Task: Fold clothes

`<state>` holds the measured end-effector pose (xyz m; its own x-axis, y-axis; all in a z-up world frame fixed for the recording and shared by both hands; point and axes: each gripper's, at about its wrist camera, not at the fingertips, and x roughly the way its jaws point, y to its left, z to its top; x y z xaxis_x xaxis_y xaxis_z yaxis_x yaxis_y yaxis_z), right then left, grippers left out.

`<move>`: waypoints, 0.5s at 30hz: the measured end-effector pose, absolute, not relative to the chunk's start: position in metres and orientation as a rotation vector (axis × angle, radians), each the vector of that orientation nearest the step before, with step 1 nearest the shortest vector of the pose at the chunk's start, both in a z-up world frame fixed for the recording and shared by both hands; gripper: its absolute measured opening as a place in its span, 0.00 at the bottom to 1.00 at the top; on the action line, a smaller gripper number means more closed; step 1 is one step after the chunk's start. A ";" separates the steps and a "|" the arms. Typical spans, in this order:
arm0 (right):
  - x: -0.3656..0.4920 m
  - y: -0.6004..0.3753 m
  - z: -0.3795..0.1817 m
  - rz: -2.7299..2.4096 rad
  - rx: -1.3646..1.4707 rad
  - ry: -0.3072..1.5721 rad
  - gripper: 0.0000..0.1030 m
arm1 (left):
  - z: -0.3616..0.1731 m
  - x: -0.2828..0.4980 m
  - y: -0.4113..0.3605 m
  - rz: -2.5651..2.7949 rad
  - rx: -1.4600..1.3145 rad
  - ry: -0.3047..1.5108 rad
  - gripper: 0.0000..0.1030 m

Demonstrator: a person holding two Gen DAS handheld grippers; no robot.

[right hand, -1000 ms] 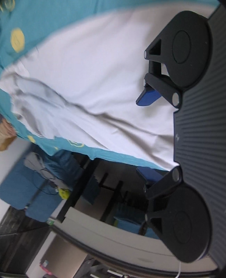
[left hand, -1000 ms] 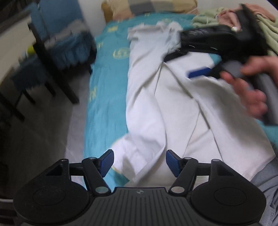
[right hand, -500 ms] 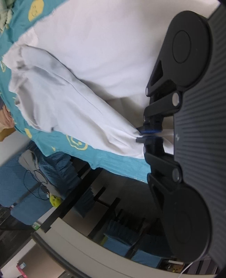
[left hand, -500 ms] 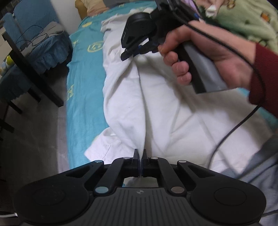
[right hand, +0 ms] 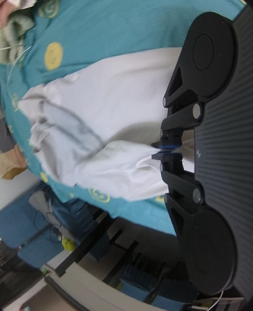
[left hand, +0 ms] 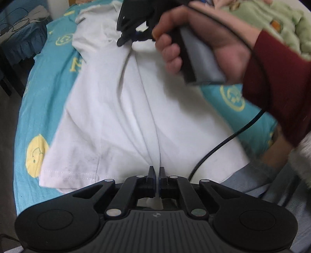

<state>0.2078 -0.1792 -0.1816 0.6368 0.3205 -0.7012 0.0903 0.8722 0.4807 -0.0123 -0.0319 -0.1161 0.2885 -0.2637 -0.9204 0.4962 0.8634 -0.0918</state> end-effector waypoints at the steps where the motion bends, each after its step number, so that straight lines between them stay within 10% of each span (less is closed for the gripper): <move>1: 0.205 -0.182 -0.181 0.145 0.519 0.879 0.09 | -0.115 -0.011 -0.032 -0.516 0.229 1.175 0.25; 6: 0.180 -0.197 -0.158 0.160 0.517 0.876 0.16 | -0.075 -0.005 0.002 -0.544 0.159 1.032 0.60; 10: 0.133 -0.220 -0.132 0.127 0.511 0.847 0.53 | -0.055 0.020 0.031 -0.485 0.066 0.915 0.80; 15: 0.067 -0.241 -0.137 0.064 0.573 0.927 0.59 | -0.080 0.079 0.056 -0.372 -0.054 0.938 0.80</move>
<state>0.0671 -0.2413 -0.1367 0.6097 0.2925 -0.7367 0.1880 0.8496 0.4929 0.0787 0.0557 -0.0797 0.5326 -0.3351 -0.7772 0.2884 0.9352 -0.2056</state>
